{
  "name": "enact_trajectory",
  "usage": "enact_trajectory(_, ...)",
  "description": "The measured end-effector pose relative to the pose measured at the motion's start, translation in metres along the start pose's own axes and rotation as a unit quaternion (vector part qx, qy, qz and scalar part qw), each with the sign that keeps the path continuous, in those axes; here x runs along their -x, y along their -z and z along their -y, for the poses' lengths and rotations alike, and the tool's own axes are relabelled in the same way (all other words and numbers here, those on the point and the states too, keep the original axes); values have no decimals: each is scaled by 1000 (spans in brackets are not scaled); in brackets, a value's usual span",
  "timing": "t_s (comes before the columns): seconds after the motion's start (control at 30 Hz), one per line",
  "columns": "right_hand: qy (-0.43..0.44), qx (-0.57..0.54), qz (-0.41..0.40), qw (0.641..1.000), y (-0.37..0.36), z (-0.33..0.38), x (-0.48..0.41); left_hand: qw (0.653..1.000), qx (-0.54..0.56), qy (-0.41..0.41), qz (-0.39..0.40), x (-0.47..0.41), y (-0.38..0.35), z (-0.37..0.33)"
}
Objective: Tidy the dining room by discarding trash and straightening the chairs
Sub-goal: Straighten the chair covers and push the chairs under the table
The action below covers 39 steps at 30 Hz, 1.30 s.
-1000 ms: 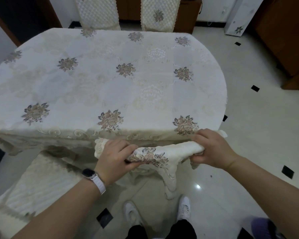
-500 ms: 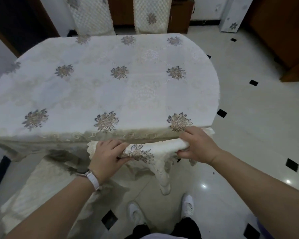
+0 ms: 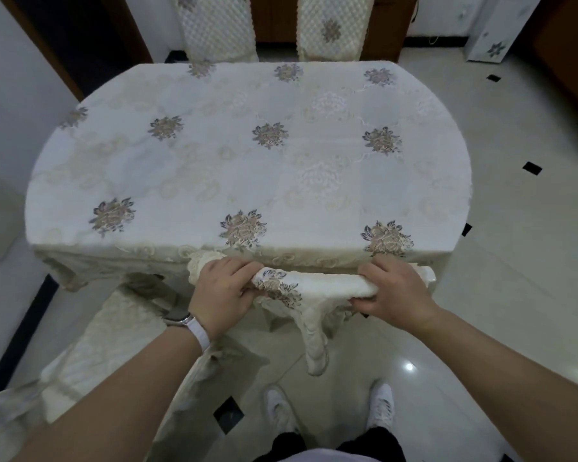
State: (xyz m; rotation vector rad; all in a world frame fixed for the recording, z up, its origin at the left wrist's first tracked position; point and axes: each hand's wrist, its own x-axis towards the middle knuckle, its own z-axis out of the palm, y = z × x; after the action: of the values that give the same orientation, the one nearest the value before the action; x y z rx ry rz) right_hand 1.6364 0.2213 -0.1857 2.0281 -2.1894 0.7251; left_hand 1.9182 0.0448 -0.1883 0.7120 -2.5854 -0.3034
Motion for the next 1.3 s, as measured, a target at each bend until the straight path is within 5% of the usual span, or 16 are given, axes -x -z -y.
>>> enact_trajectory(0.5, 46, 30, 35, 998, 26, -54, -21, 993, 56, 102, -34, -34, -20, -40)
enact_trajectory(0.77, 24, 17, 90, 995, 23, -74, 11, 996, 59, 70, 3, -17, -44, -61)
enact_trajectory(1.3, -41, 4, 77, 996, 18, -68, 10, 988, 123, 90, 10, -30, -49, -55)
